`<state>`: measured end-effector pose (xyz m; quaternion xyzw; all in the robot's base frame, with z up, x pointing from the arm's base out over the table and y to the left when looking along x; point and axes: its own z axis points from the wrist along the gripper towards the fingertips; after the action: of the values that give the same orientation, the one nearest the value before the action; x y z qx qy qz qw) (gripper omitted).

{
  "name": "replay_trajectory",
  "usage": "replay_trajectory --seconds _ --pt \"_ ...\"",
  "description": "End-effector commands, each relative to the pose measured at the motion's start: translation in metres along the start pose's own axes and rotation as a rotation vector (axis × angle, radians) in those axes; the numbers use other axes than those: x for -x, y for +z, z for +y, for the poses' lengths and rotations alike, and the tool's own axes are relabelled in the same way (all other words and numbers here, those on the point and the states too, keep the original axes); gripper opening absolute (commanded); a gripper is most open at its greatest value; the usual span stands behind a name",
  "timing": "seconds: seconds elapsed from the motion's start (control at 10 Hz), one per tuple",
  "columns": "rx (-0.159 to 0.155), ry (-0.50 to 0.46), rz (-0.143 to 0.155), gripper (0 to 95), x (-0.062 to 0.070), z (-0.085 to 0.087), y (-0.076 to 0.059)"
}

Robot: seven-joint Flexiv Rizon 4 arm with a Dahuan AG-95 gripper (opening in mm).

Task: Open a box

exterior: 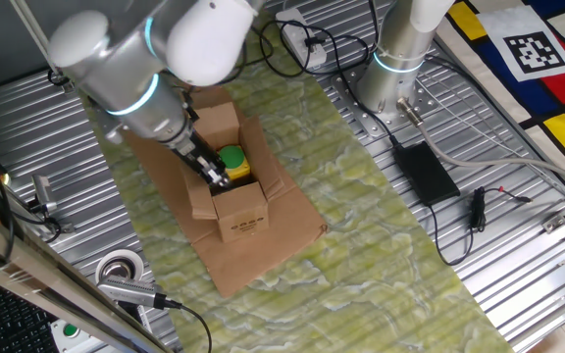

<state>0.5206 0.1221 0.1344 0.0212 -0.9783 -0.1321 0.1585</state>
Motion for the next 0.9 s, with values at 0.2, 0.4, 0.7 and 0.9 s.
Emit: replay_trajectory --seconds 0.2,0.4,0.7,0.9 --pt "0.035 0.037 -0.015 0.0 0.002 0.007 -0.002" --pt "0.041 0.054 -0.016 0.0 0.006 0.012 -0.006" --pt "0.051 0.067 -0.016 0.0 0.009 0.019 -0.011" --pt "0.055 0.074 -0.014 0.0 0.009 0.022 -0.014"
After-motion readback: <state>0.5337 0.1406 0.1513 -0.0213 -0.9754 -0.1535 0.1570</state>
